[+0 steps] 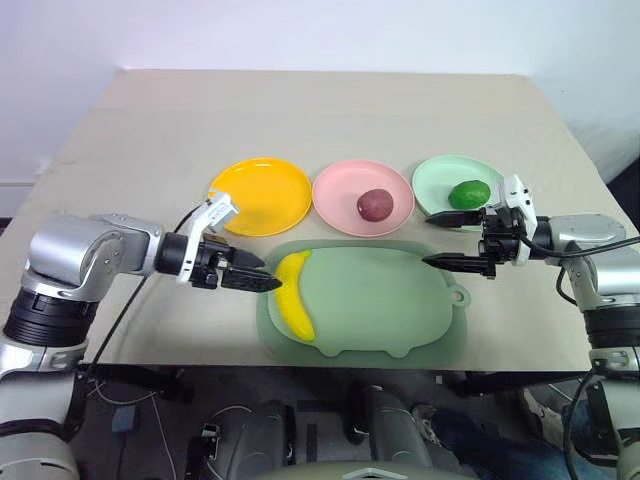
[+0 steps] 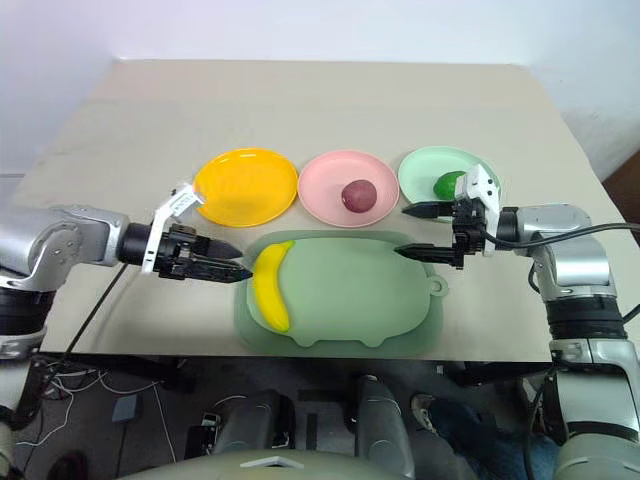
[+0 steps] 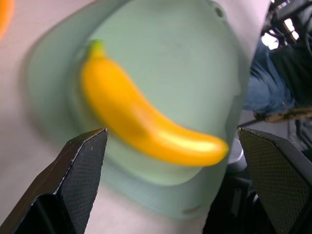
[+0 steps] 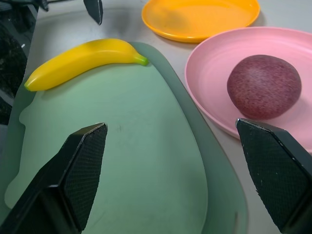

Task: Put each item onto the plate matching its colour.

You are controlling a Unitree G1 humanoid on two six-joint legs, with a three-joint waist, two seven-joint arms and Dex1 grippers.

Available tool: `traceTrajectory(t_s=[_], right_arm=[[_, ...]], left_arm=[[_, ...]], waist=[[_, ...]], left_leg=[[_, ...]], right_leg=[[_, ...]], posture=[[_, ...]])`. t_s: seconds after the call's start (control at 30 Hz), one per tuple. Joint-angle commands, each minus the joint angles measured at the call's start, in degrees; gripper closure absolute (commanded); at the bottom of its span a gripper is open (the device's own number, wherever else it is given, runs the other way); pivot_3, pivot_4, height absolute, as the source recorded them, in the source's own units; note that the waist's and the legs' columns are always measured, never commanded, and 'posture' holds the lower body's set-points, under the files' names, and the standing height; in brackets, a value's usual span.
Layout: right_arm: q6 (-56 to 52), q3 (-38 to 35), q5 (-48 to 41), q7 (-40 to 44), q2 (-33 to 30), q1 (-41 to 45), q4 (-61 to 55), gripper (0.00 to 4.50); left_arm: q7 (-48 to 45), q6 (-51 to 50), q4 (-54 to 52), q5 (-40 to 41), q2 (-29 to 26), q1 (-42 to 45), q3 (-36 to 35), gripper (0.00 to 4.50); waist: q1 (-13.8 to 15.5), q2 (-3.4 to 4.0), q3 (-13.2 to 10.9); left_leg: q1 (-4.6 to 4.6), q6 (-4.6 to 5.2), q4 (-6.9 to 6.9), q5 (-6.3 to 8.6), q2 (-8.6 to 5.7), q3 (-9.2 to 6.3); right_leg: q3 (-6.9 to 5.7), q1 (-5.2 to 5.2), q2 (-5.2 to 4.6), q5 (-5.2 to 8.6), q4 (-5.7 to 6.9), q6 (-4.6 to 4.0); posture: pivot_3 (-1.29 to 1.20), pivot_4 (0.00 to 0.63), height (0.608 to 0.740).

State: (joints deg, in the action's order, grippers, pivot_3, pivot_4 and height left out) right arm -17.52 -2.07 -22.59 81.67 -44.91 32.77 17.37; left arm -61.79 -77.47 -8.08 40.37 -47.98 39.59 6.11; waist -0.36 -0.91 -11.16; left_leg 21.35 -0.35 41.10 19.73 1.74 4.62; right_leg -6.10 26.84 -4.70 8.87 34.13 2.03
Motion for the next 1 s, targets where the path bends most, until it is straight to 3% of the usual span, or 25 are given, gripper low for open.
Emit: traceTrajectory(t_s=[0.03,0.27,0.47,0.73,1.0], right_arm=[[1.25,-0.4,0.27,-0.6,0.18,1.34,-0.11,0.06],[1.9,-0.41,0.91,-1.3,0.35,1.45,0.71,0.06],[2.44,-0.39,1.32,-2.01,0.66,1.29,0.89,0.06],[2.9,-0.17,1.75,-3.13,1.18,1.22,1.06,0.06],[3.2,-0.14,1.89,-3.47,1.07,0.71,0.52,0.06]], left_arm=[[3.96,-4.25,-2.1,1.84,2.38,3.26,-1.69,0.0],[10.45,-14.28,0.62,2.03,4.67,6.9,-1.49,0.0],[20.44,-15.03,2.4,2.27,5.66,9.6,0.8,0.0],[30.24,-15.03,11.68,13.06,5.61,12.8,6.25,0.0],[39.54,-15.03,14.5,20.91,6.56,13.55,9.36,0.0]], waist=[[0.06,0.0,0.0],[-0.17,0.0,0.0],[-0.06,0.0,0.0],[-0.04,0.0,0.0],[-0.06,0.0,0.0]], left_leg=[[-0.01,-0.01,0.01,-0.01,0.0,-0.01],[-0.04,-0.04,0.0,-0.02,0.0,-0.01],[-0.06,-0.05,0.01,-0.03,-0.01,-0.07],[-0.07,-0.08,0.0,-0.05,-0.01,-0.08],[-0.1,-0.09,0.0,-0.05,-0.01,-0.08]], right_leg=[[0.0,-0.02,0.0,0.0,0.0,0.0],[0.01,-0.03,0.02,0.0,0.01,0.0],[0.02,-0.05,-0.02,0.0,0.01,0.0],[0.04,-0.05,-0.03,-0.01,0.02,0.0],[0.05,-0.06,-0.04,-0.01,0.02,0.0]], posture=[[0.0,0.15,0.74],[0.0,0.15,0.74],[0.0,0.15,0.74],[0.0,0.15,0.74],[0.0,0.15,0.74]])
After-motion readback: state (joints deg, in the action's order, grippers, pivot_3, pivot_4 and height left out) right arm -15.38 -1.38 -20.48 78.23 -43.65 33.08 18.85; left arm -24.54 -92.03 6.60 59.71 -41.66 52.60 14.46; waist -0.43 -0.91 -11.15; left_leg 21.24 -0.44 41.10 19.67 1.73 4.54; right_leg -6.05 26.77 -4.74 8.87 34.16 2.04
